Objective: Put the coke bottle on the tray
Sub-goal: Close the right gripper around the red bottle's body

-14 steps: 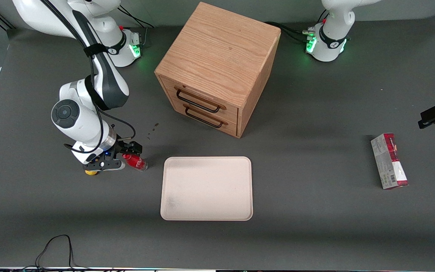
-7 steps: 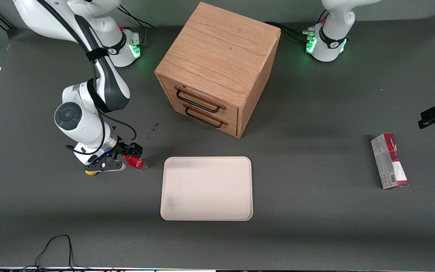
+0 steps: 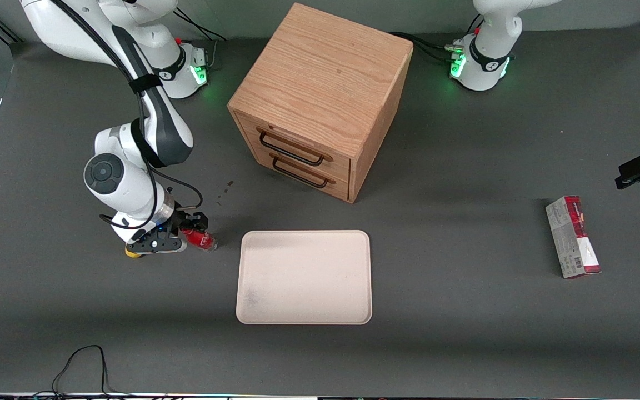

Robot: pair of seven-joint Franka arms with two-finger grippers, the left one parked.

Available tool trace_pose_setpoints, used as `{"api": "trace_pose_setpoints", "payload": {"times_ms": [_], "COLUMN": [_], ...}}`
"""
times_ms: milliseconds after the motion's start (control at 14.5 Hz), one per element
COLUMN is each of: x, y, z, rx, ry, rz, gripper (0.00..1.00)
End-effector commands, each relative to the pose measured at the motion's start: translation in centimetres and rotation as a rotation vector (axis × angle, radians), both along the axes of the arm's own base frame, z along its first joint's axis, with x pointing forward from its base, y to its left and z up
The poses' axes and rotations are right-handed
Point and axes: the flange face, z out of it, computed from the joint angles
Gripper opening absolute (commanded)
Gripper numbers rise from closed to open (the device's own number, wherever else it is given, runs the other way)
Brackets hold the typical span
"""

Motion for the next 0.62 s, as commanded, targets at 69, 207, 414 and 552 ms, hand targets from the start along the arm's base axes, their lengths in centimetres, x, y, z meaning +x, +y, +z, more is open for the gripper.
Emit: {"api": "trace_pose_setpoints", "payload": {"times_ms": [69, 207, 414, 552], "x": [0.0, 0.0, 0.2, 1.1], "y": [0.0, 0.0, 0.1, 0.0], "z": [0.2, 0.3, 0.9, 3.4], "rx": [0.003, 0.002, 0.004, -0.015], "ry": [-0.006, -0.003, -0.014, 0.003], "rz": [-0.006, -0.005, -0.002, 0.007], "gripper": [0.02, 0.00, 0.00, 0.00]}}
